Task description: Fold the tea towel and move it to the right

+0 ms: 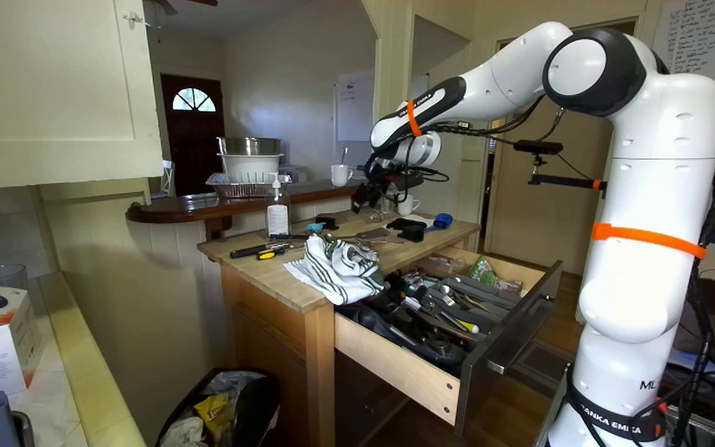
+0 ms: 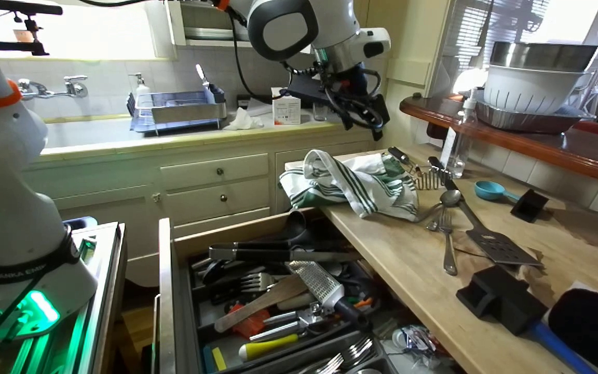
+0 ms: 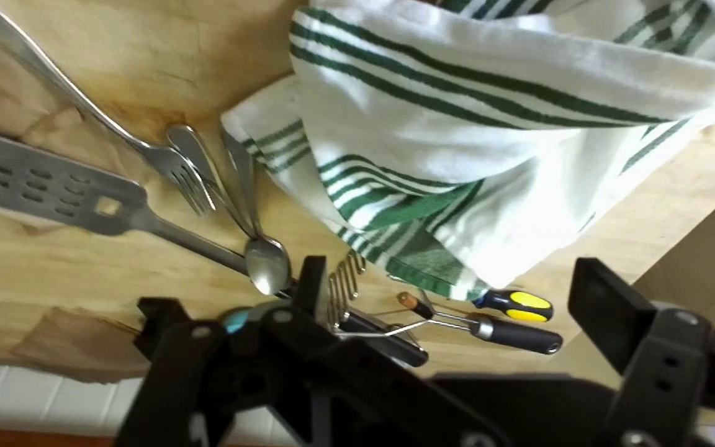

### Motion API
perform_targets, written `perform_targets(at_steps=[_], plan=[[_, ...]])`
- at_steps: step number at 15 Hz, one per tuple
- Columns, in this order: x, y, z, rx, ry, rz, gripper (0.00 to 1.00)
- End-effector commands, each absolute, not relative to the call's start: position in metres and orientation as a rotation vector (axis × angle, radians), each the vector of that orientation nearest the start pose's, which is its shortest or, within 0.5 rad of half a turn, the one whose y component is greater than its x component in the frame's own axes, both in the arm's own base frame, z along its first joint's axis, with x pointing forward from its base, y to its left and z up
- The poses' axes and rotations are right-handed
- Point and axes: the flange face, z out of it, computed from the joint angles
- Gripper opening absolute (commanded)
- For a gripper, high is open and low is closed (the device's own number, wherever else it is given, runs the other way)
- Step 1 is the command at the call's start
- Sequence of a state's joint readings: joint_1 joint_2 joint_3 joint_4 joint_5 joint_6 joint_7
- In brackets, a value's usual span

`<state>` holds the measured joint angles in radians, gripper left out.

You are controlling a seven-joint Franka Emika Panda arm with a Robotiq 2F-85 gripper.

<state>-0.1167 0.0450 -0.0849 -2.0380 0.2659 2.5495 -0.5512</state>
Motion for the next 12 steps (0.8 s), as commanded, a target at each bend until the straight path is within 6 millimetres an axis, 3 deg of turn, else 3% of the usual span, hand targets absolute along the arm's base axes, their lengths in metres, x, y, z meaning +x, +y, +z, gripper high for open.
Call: perform_targets(at_steps=[1,6,7,9,12], plan=[[0.586,-0.173,0.451,-2.936,0.016,-0.723,1.00],[0.590,-0.217,0.405,-2.743,0.381,-0.716,1.00],[0.580,-0.207,0.420,-2.815,0.294,-0.739,1.00],[0.584,-0.216,0.405,-2.785,0.356,-0.722,1.00],[0.588,-0.215,0.403,-2.775,0.364,-0.725,1.00]])
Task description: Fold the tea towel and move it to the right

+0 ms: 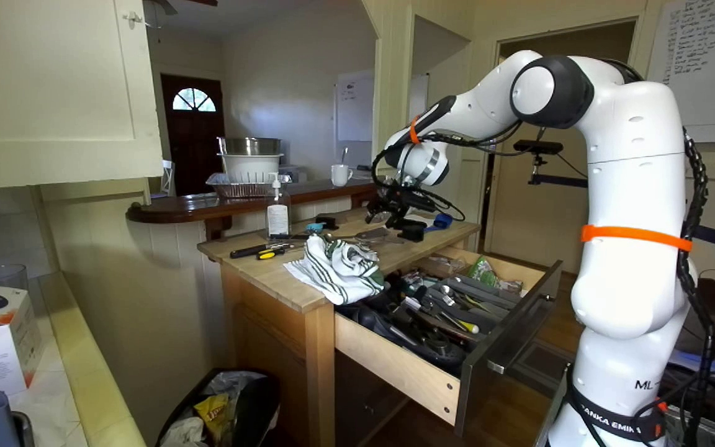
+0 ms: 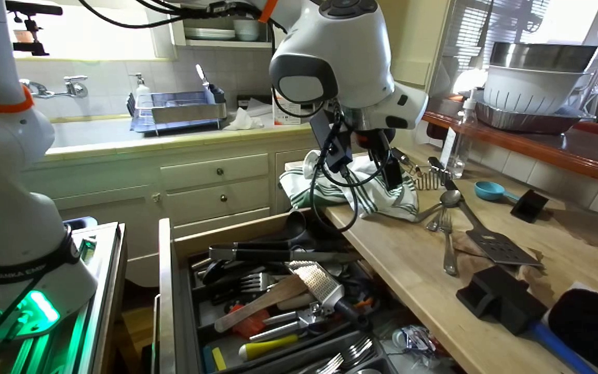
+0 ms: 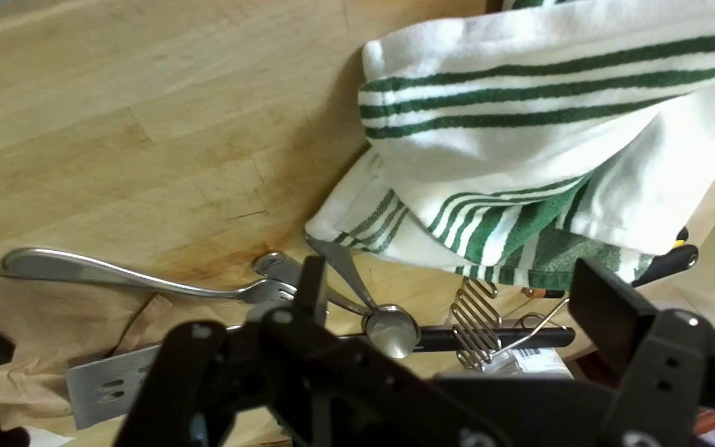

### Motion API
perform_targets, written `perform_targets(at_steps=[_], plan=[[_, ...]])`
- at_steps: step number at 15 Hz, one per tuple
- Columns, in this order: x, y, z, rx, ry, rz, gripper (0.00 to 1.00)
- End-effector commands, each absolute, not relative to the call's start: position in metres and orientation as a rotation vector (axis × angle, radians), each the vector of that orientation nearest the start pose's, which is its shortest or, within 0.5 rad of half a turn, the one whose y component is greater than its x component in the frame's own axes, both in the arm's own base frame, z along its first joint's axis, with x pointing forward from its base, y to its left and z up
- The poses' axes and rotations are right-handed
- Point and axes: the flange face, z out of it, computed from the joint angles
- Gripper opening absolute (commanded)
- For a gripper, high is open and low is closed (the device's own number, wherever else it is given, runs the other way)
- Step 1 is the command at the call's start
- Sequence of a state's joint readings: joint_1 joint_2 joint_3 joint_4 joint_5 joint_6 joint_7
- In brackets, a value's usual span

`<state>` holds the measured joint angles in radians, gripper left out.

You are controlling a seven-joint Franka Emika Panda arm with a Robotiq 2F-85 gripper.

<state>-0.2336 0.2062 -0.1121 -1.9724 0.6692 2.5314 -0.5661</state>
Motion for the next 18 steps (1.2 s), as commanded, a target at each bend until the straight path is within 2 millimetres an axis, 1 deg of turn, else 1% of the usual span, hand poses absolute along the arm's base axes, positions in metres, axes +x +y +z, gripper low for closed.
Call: perform_targets(at_steps=[1,6,10,13,18], plan=[[0.590,-0.216,0.397,-2.762,0.389,-0.707,1.00],[0.597,-0.227,0.370,-2.766,0.431,-0.664,1.00],[0.610,-0.234,0.341,-2.692,0.427,-0.682,1.00],[0.624,-0.231,0.325,-2.601,0.393,-0.731,1.00],[0.640,-0.230,0.298,-2.595,0.345,-0.739,1.00]])
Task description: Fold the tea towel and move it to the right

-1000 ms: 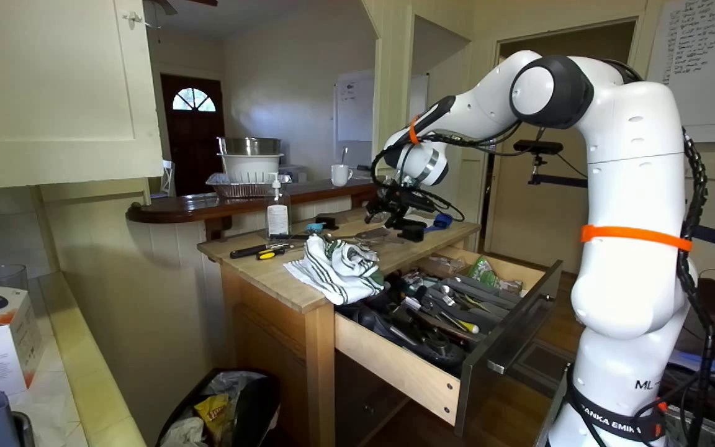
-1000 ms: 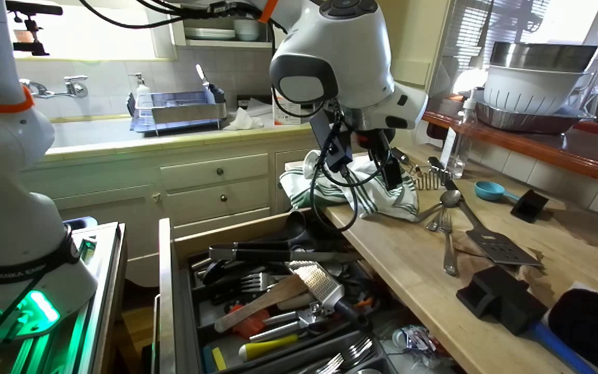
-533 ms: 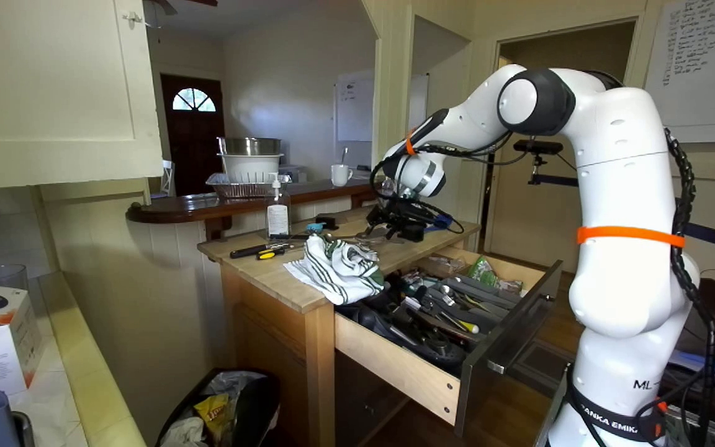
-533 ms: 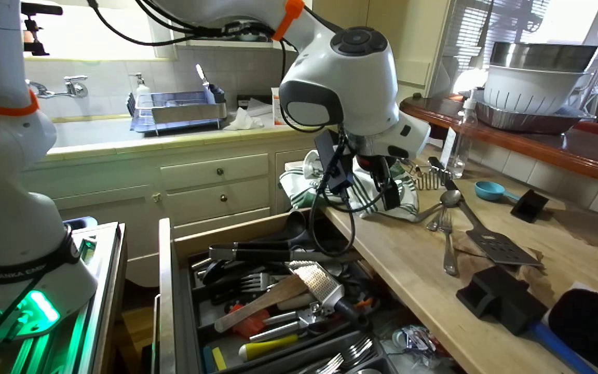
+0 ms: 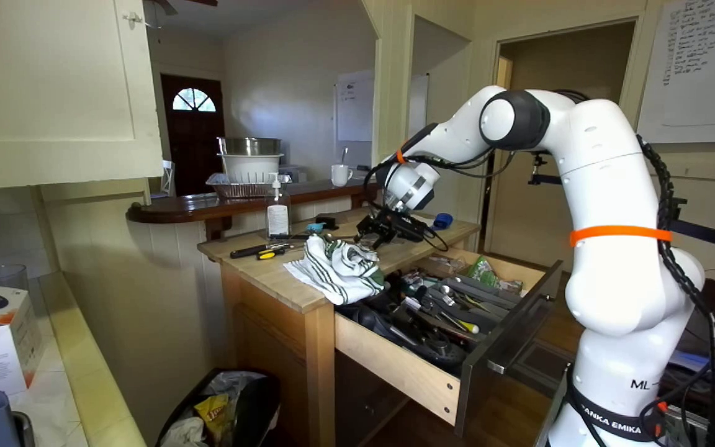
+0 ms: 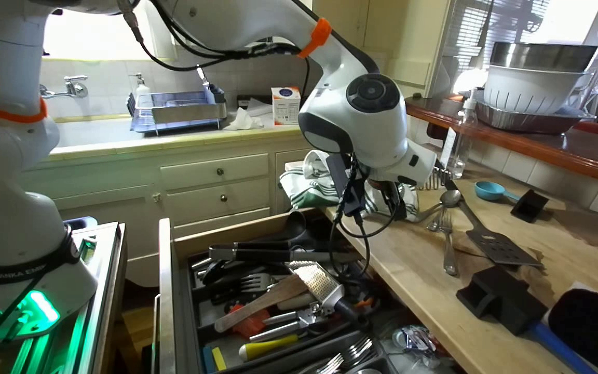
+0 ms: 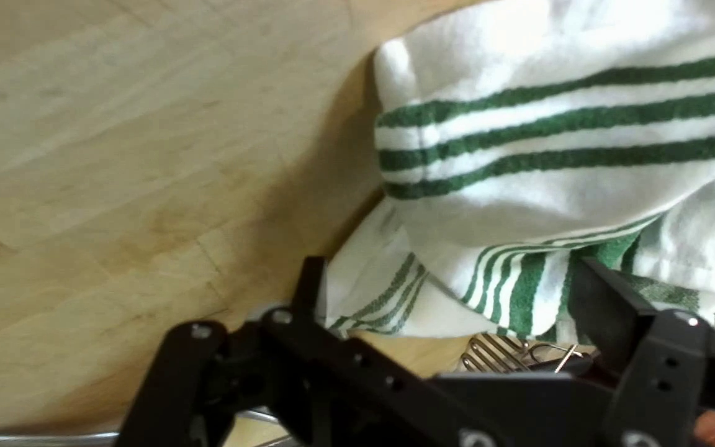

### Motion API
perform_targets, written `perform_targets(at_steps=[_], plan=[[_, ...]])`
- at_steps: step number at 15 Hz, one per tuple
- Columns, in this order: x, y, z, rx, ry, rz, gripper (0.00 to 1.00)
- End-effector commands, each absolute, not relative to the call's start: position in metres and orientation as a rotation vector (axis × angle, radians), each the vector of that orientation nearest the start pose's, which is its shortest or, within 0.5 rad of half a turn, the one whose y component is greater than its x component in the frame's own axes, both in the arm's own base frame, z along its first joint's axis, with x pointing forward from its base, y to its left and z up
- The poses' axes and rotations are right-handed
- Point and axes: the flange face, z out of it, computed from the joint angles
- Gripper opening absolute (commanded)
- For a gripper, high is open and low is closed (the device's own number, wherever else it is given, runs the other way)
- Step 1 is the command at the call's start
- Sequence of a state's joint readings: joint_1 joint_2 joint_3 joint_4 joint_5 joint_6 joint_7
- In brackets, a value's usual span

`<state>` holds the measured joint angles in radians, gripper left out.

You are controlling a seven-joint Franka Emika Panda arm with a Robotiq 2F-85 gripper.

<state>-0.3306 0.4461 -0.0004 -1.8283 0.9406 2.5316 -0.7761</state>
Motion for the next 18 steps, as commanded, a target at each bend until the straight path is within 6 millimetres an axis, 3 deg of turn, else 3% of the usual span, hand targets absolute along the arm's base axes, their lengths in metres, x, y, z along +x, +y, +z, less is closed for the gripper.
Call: perform_targets(at_steps=[1,4,5,6,7,15,18], plan=[[0.642,-0.230,0.294,-2.593,0.343,-0.739,1.00],[0.649,-0.232,0.285,-2.579,0.350,-0.734,0.96],[0.651,-0.232,0.283,-2.574,0.354,-0.738,0.80],[0.653,-0.232,0.283,-2.563,0.357,-0.741,0.72],[0.655,-0.231,0.283,-2.552,0.365,-0.738,0.70],[0.667,-0.220,0.282,-2.465,0.404,-0.715,0.05],[0.668,-0.217,0.282,-2.450,0.399,-0.694,0.00]])
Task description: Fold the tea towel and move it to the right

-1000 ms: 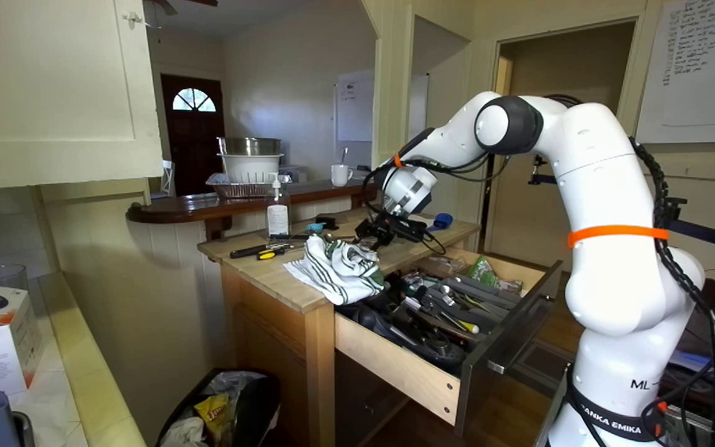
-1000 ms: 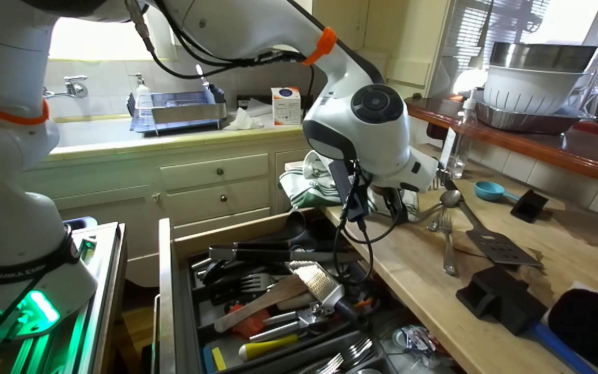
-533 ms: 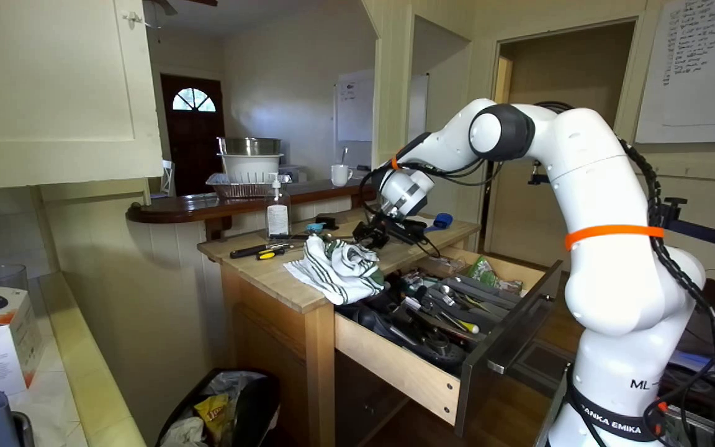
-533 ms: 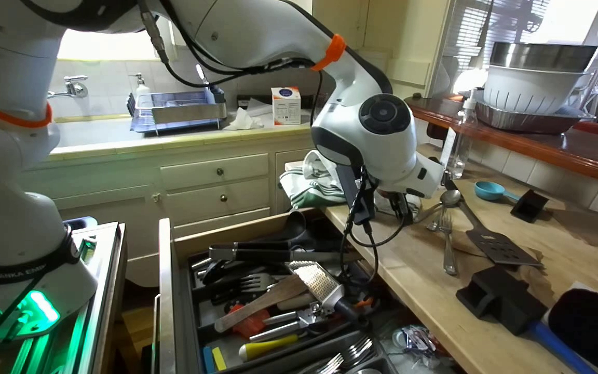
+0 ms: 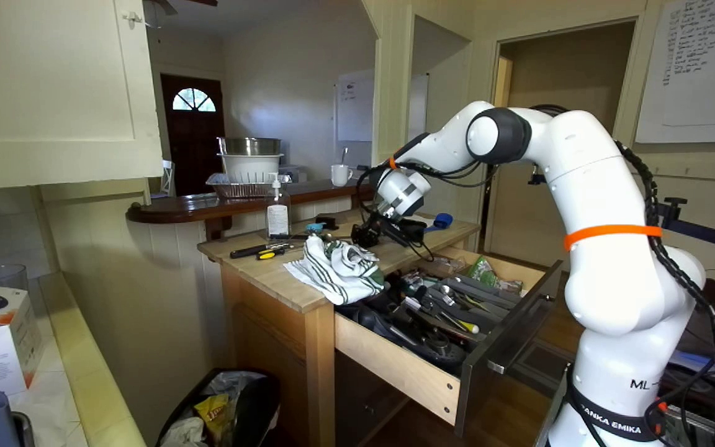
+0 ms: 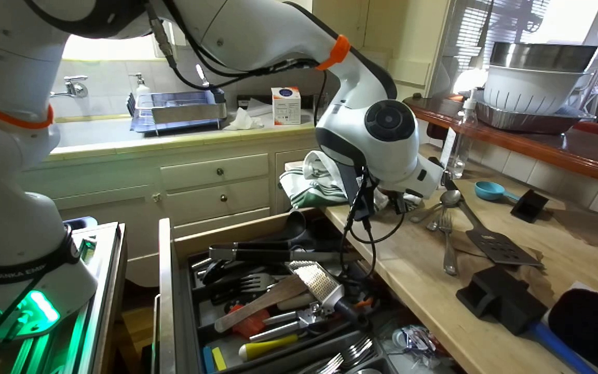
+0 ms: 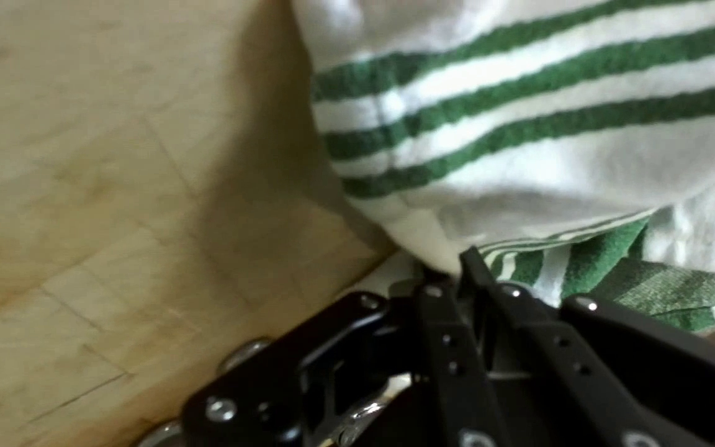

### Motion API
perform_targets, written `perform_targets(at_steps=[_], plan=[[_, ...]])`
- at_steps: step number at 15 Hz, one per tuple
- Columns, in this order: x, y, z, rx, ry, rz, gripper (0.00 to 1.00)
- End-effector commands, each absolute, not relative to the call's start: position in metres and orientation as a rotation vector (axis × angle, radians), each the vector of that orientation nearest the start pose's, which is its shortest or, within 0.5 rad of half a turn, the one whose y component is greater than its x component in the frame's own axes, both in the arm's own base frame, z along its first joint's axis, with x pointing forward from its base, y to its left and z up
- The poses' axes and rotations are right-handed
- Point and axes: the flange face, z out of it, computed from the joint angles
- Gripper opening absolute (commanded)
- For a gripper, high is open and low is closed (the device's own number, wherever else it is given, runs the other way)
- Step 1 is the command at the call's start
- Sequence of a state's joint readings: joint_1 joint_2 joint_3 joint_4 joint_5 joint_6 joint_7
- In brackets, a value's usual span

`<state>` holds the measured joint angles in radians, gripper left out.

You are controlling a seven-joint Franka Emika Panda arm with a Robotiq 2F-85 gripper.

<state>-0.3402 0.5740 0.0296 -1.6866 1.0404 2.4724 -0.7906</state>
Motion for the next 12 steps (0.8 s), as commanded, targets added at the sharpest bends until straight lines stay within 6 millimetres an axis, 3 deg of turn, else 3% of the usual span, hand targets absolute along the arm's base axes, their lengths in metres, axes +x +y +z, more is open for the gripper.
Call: perform_targets(at_steps=[1,5,9,12], plan=[[0.669,-0.215,0.286,-2.453,0.393,-0.697,0.02],[0.680,-0.188,0.332,-2.496,0.290,-0.752,0.02],[0.689,-0.127,0.387,-2.551,0.070,-0.751,0.02],[0.698,-0.079,0.408,-2.562,-0.087,-0.733,0.02]])
